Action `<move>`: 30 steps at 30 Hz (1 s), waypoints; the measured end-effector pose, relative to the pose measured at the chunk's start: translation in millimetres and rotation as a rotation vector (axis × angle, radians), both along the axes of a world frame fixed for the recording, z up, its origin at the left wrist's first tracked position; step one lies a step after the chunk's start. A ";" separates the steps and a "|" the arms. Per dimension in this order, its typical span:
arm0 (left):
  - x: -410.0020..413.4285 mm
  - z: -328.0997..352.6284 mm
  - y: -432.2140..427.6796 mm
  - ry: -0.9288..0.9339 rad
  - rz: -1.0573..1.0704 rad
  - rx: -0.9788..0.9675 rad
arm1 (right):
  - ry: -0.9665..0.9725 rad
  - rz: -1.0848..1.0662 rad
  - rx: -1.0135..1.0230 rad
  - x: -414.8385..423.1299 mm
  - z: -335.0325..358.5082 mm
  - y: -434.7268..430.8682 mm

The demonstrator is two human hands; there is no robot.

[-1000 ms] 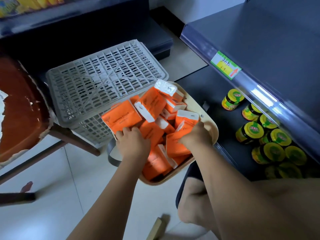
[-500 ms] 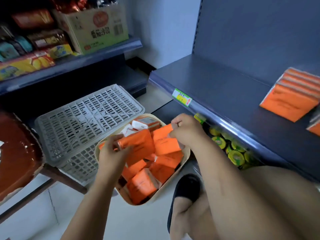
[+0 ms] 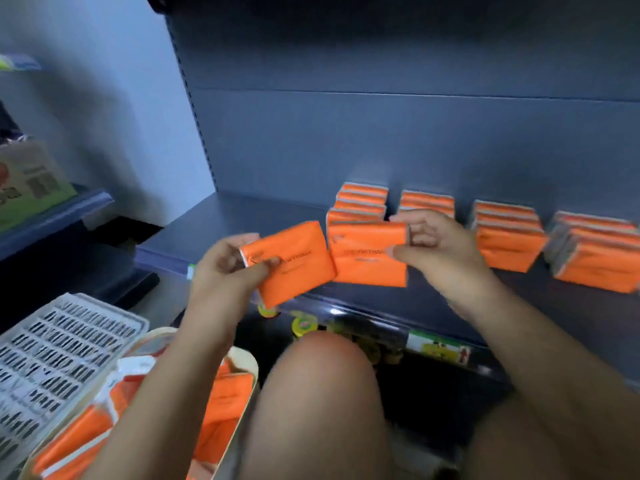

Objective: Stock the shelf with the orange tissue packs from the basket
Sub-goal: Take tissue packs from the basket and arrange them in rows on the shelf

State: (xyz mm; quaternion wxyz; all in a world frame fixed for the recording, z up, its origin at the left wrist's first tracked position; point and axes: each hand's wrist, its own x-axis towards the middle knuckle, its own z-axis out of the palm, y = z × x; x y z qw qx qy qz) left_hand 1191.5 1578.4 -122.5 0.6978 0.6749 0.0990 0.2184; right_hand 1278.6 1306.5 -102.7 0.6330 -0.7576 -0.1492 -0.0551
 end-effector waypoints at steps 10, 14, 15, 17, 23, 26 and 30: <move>107.0 34.6 -164.9 -0.082 -0.305 0.089 | -0.187 -0.510 0.203 8.5 8.0 -149.8; 127.7 11.9 -197.9 -0.076 -0.391 0.153 | -0.138 -0.602 0.221 9.3 1.3 -205.9; 132.8 5.3 -204.8 -0.080 -0.410 0.191 | -0.127 -0.632 0.255 9.7 0.0 -218.8; 141.4 -5.3 -220.5 -0.094 -0.442 0.279 | -0.102 -0.681 0.337 9.1 -6.5 -240.7; 159.0 -32.4 -269.6 -0.181 -0.474 0.582 | -0.046 -0.793 0.502 8.8 -30.5 -274.0; 168.8 -44.1 -284.8 -0.258 -0.433 0.790 | -0.030 -0.822 0.509 11.9 -33.5 -281.8; 181.0 -51.6 -294.9 -0.310 -0.357 1.018 | 0.013 -0.851 0.546 16.1 -39.7 -292.1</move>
